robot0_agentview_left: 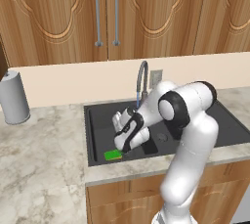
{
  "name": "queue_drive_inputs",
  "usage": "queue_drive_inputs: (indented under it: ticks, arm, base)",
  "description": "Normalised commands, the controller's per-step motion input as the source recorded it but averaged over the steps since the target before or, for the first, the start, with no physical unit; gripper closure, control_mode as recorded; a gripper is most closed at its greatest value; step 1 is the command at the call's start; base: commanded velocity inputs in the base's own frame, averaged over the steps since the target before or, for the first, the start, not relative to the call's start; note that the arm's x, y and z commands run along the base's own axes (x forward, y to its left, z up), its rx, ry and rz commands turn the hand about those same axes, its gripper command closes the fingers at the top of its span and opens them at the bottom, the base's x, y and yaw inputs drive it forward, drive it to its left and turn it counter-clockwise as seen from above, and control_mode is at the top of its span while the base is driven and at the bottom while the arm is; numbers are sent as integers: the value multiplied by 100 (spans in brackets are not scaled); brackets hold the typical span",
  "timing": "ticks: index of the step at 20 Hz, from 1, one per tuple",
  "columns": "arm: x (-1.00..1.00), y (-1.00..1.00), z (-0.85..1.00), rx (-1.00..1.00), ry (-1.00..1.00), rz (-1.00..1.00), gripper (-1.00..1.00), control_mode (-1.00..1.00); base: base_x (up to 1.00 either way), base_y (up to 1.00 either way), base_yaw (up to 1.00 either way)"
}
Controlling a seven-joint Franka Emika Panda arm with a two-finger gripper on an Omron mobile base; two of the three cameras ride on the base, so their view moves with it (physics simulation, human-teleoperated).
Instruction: Soak the sponge with water for a few seconds and then drop it inside the sink.
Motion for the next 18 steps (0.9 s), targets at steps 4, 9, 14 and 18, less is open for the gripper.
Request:
queue_drive_inputs:
  ticks: [4, 9, 14, 18]
  arm:
    - [0, 0, 79, 0, 0, 0, -100, -100]
    - [-2, 8, 54, 0, 2, 4, -100, -100]
    - [-9, 12, 63, -2, 3, 8, -100, -100]
    - [-4, 0, 96, 0, 3, 6, -100, -100]
  base:
    - [0, 0, 0]
    - [0, 0, 0]
    - [0, 0, 0]
    - [0, 0, 0]
